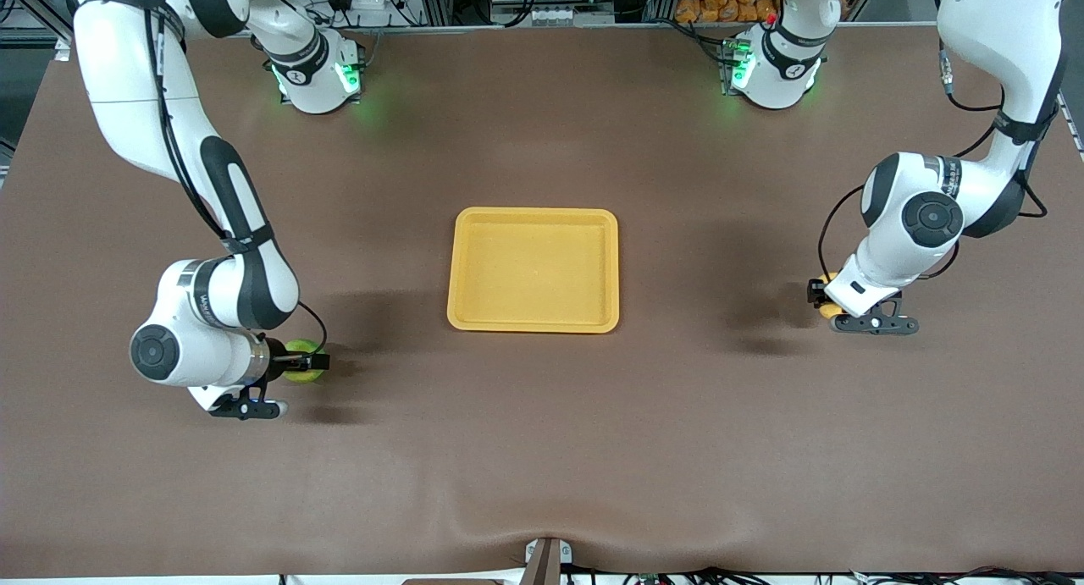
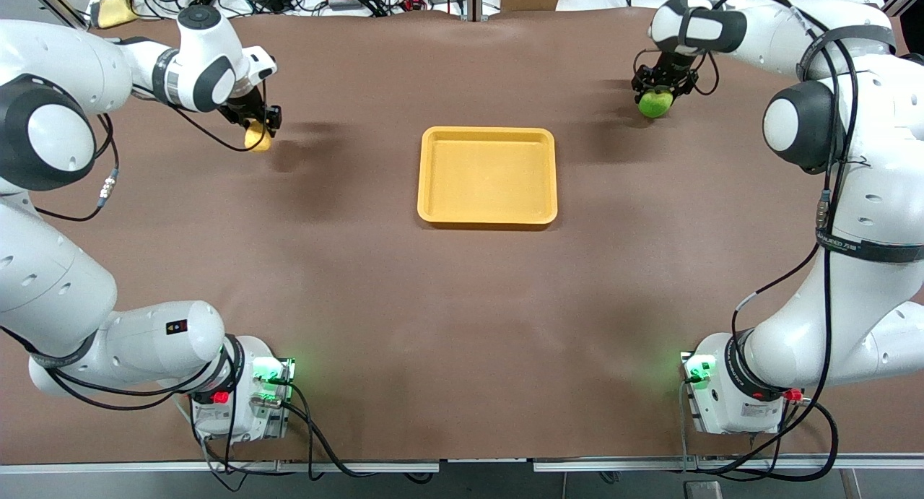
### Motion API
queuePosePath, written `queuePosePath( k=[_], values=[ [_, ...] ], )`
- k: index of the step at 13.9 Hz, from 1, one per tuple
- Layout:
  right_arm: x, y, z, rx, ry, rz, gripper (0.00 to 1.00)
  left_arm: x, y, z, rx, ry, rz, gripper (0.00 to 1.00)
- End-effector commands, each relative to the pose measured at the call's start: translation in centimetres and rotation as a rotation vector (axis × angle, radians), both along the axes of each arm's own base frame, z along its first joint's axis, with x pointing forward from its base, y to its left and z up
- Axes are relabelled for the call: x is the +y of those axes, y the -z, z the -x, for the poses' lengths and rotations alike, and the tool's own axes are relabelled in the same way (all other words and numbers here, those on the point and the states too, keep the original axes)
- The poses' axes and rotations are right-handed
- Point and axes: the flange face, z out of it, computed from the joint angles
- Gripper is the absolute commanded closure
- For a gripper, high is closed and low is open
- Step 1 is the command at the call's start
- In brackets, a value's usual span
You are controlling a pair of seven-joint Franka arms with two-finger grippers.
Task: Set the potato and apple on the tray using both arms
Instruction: 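Carry the potato with the left gripper while the right gripper carries the apple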
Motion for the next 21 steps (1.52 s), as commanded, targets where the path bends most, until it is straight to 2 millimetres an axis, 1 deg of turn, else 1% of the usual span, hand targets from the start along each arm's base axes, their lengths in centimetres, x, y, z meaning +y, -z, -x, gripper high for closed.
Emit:
queuePosePath(
  k=[1, 3, 5, 7, 8, 9, 10, 12, 13, 14, 15, 16, 17, 18, 19, 21],
  values=[
    [0.2, -3.6, -1.0, 0.037, 0.009, -0.014, 1.00, -2.0, -2.2, -0.9, 0.009, 0.006, -0.019, 1.00],
    [0.2, -4.9, -1.1, 0.037, 0.008, -0.016, 1.00, -4.9, -3.3, -0.9, 0.016, 0.012, -0.016, 1.00],
    [0.8, -5.6, -1.1, 0.028, 0.000, -0.016, 1.00, -8.6, -4.2, -0.6, 0.009, -0.011, -0.002, 1.00],
    [1.1, -7.7, -1.0, 0.015, -0.007, -0.018, 1.00, -12.2, -4.7, -0.1, -0.001, -0.033, 0.018, 1.00],
    [1.7, -7.8, -0.6, 0.043, 0.004, -0.016, 1.00, -14.0, -4.9, 0.4, 0.002, -0.046, 0.028, 1.00],
    [3.2, -8.0, -0.3, 0.063, 0.036, -0.005, 1.00, -15.7, -5.2, 0.6, -0.007, -0.061, 0.039, 1.00],
    [5.0, -8.3, -0.1, 0.073, 0.085, 0.012, 1.00, -17.7, -5.4, 1.2, -0.012, -0.064, 0.049, 1.00],
    [7.9, -9.3, 0.1, 0.071, 0.175, 0.027, 1.00, -22.0, -6.1, 2.2, -0.028, -0.058, 0.064, 1.00],
    [10.0, -9.9, 0.6, 0.068, 0.197, 0.035, 1.00, -24.2, -6.1, 2.4, -0.022, -0.059, 0.072, 1.00],
    [11.8, -10.1, 1.0, 0.068, 0.204, 0.040, 1.00, -26.3, -6.2, 2.6, -0.014, -0.075, 0.077, 1.00],
    [12.7, -10.3, 1.2, 0.071, 0.223, 0.039, 1.00, -28.3, -6.4, 2.6, -0.009, -0.093, 0.083, 1.00],
    [13.9, -10.3, 1.6, 0.077, 0.241, 0.036, 1.00, -29.9, -6.3, 2.7, -0.001, -0.107, 0.089, 1.00],
    [14.6, -10.3, 1.8, 0.080, 0.255, 0.040, 1.00, -31.4, -6.2, 2.8, 0.003, -0.113, 0.096, 1.00],
    [15.1, -10.5, 1.9, 0.079, 0.259, 0.041, 1.00, -32.9, -6.1, 3.2, 0.004, -0.116, 0.107, 1.00],
    [15.4, -11.2, 2.0, 0.071, 0.263, 0.036, 1.00, -34.6, -6.1, 3.4, 0.003, -0.127, 0.123, 1.00],
    [16.2, -11.7, 2.3, 0.072, 0.275, 0.040, 1.00, -37.4, -5.3, 3.8, 0.012, -0.154, 0.146, 1.00]
  ],
)
